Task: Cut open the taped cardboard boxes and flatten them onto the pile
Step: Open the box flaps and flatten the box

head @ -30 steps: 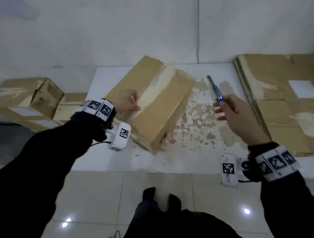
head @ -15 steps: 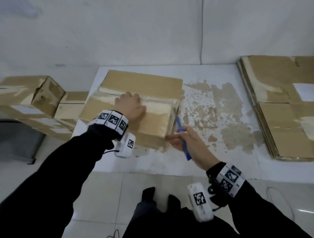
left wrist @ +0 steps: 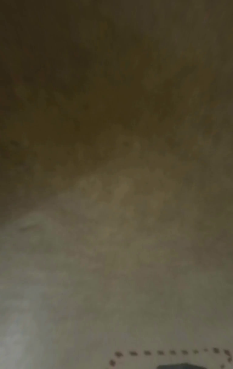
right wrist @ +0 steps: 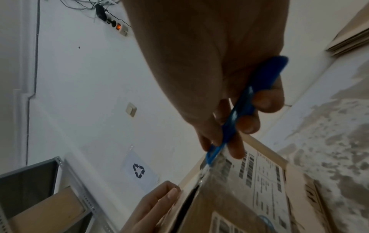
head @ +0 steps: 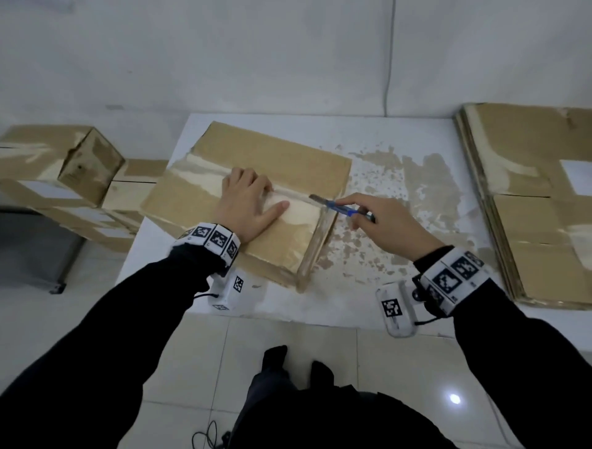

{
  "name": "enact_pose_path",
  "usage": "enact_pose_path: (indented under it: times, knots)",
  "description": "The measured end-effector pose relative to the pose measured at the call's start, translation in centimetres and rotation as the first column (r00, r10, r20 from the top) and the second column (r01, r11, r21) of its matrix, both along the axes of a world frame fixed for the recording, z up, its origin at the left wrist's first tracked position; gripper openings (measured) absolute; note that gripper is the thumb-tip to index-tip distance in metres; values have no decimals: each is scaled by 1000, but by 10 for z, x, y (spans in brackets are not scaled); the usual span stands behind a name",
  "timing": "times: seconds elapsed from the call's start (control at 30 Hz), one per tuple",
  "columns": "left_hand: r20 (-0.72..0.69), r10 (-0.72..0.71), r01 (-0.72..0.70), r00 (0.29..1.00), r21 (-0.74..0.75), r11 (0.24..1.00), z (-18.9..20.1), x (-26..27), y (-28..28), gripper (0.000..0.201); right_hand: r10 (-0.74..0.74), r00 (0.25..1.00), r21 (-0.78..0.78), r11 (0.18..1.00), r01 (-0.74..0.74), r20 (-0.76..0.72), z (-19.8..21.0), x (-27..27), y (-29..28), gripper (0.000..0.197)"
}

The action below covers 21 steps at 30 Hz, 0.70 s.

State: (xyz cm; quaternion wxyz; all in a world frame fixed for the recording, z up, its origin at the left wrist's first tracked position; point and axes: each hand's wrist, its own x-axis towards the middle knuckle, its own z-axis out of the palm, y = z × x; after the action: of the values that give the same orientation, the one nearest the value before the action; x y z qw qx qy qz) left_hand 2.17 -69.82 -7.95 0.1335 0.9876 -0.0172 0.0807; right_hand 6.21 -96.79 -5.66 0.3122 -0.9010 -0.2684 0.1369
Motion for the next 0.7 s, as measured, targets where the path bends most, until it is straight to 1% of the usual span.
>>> enact_pose_path:
  times: [0.1, 0.17, 0.23, 0.3, 0.33, 0.37, 0.4, 0.47, 0.5, 0.53, 0.57, 0.6, 0.63, 0.67, 0.7]
  knots:
    - [70, -18, 18, 997, -3, 1000, 0, 2, 1, 61, 33, 999, -7, 999, -33, -15, 4, 1, 1, 34]
    - [106, -37, 38, 994, -5, 999, -1, 4, 0, 60, 35, 996, 9, 999, -34, -79, 8, 1, 1, 33]
    - [134, -42, 44, 990, -7, 999, 1, 6, -2, 59, 105, 974, -15, 994, -110, -199, 16, 4, -4, 31]
    - [187, -23, 25, 982, -6, 1000, 3, 8, -2, 58, 216, 907, -38, 968, -246, -363, 24, 5, -14, 31]
    - [213, -15, 15, 977, 1, 1000, 4, 9, -2, 57, 237, 877, -21, 963, -270, -418, 27, 3, -20, 32]
    - [217, -13, 11, 976, 14, 1000, 5, 9, -1, 56, 216, 875, 5, 971, -238, -434, 28, 1, -27, 32]
    - [201, -24, 18, 979, 33, 999, 4, 9, 0, 56, 161, 895, 26, 986, -165, -415, 29, -1, -35, 32]
    - [107, -42, 29, 993, 119, 992, 9, 7, -1, 58, 14, 951, 79, 997, 11, -308, 29, -4, -45, 32]
    - [30, -39, 32, 999, 201, 979, 14, 7, -4, 59, -45, 968, 116, 990, 75, -248, 28, -4, -47, 30]
    - [-55, -27, 42, 998, 291, 956, 20, 7, -8, 57, -75, 977, 155, 982, 107, -199, 26, -5, -47, 27]
    - [-151, 6, 48, 989, 352, 935, 26, 8, -13, 54, -75, 985, 176, 979, 102, -152, 23, -6, -44, 26]
    - [-240, 61, 36, 969, 381, 924, 32, 9, -19, 50, -51, 993, 174, 982, 70, -111, 19, -7, -41, 26]
    - [-324, 134, -4, 937, 373, 928, 37, 9, -26, 48, -15, 996, 163, 986, 28, -83, 15, -10, -36, 27]
    - [-405, 196, -72, 893, 302, 951, 38, 8, -31, 46, 19, 998, 150, 989, -9, -67, 11, -13, -31, 27]
    - [-468, 215, -172, 857, 134, 976, 38, 6, -36, 42, 43, 997, 136, 990, -35, -57, 7, -16, -26, 28]
